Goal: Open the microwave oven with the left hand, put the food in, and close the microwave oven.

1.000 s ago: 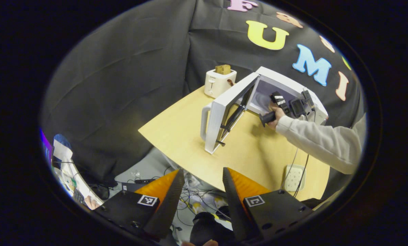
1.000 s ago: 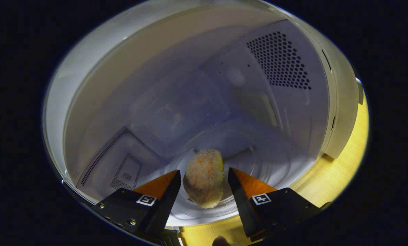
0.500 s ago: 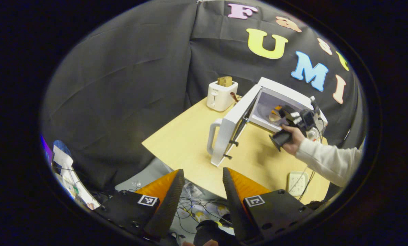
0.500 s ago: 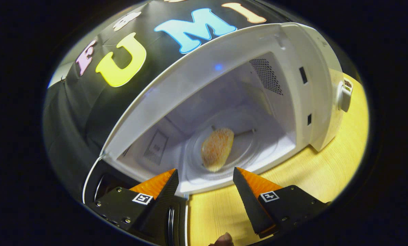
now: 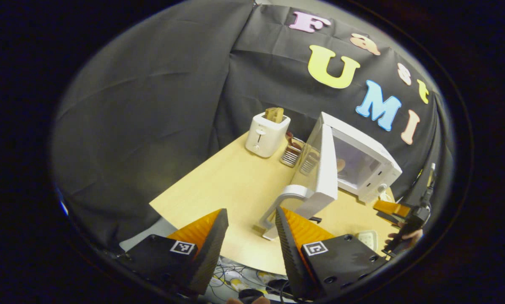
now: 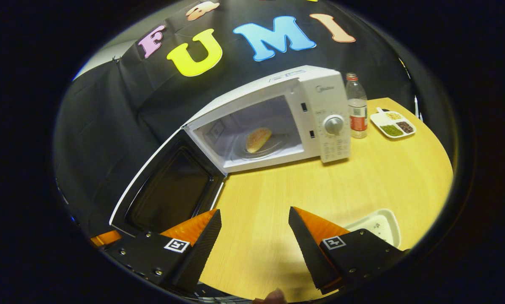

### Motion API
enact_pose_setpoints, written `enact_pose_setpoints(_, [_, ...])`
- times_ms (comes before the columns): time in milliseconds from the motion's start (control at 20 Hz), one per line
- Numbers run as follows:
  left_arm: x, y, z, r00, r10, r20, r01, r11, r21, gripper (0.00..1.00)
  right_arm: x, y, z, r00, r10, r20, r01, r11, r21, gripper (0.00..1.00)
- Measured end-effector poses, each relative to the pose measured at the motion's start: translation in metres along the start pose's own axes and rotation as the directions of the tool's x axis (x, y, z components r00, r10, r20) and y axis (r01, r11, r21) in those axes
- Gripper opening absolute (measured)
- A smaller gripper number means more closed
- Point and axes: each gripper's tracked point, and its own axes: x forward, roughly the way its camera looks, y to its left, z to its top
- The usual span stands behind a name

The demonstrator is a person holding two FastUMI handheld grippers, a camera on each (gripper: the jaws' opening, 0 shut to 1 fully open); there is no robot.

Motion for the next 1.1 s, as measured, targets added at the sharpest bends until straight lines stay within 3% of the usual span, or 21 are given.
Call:
enact_pose_setpoints(250, [0.021,-0.024,0.003,0.999,-0.037,-0.008,0.038,0.999,0.016,0.8,-0.046,-0.016,-0.01,1.0,-0.003,0.004,0.004,0.999,-0.033,0.98])
enact_pose_setpoints(350, [0.022,-0.028,-0.005,1.0,-0.007,-0.023,0.008,0.999,0.033,0.84,-0.055,-0.016,-0.008,1.0,0.019,-0.003,-0.019,0.998,-0.058,0.98])
enact_pose_setpoints(400, [0.02,-0.035,-0.008,1.0,-0.01,-0.026,0.011,0.999,0.032,0.72,-0.059,-0.017,-0.004,1.0,0.028,0.0,-0.028,0.997,-0.075,0.98])
enact_pose_setpoints(500, [0.012,-0.054,-0.016,0.999,-0.016,-0.034,0.016,1.0,0.015,0.84,-0.067,-0.025,-0.003,0.999,0.046,-0.018,-0.048,0.991,-0.125,0.98])
enact_pose_setpoints(550, [0.009,-0.064,-0.021,0.999,-0.016,-0.034,0.016,1.0,0.014,0.84,-0.073,-0.029,-0.004,0.998,0.059,-0.036,-0.064,0.987,-0.148,0.98])
enact_pose_setpoints(650, [0.002,-0.088,-0.028,1.0,-0.012,-0.024,0.012,1.0,0.01,0.72,-0.082,-0.041,-0.002,0.995,0.076,-0.062,-0.087,0.978,-0.187,0.98])
enact_pose_setpoints(700, [-0.001,-0.103,-0.033,1.0,-0.016,-0.024,0.016,1.0,0.006,0.84,-0.086,-0.047,0.0,0.994,0.085,-0.065,-0.097,0.975,-0.199,0.98])
enact_pose_setpoints(800, [-0.006,-0.138,-0.04,0.999,-0.035,-0.022,0.036,0.999,0.013,0.84,-0.094,-0.057,0.005,0.991,0.108,-0.078,-0.122,0.971,-0.204,0.98])
enact_pose_setpoints(1000, [-0.018,-0.202,-0.03,0.998,-0.052,0.031,0.048,0.994,0.1,0.78,-0.108,-0.08,0.02,0.986,0.15,-0.078,-0.165,0.955,-0.245,0.98])
enact_pose_setpoints(1050, [-0.021,-0.21,-0.024,0.998,-0.039,0.052,0.031,0.99,0.14,0.78,-0.111,-0.086,0.024,0.984,0.159,-0.073,-0.173,0.951,-0.255,0.98])
enact_pose_setpoints(1100, [-0.023,-0.213,-0.018,0.997,-0.02,0.079,0.006,0.983,0.184,0.72,-0.113,-0.092,0.024,0.983,0.165,-0.075,-0.179,0.948,-0.263,0.98])
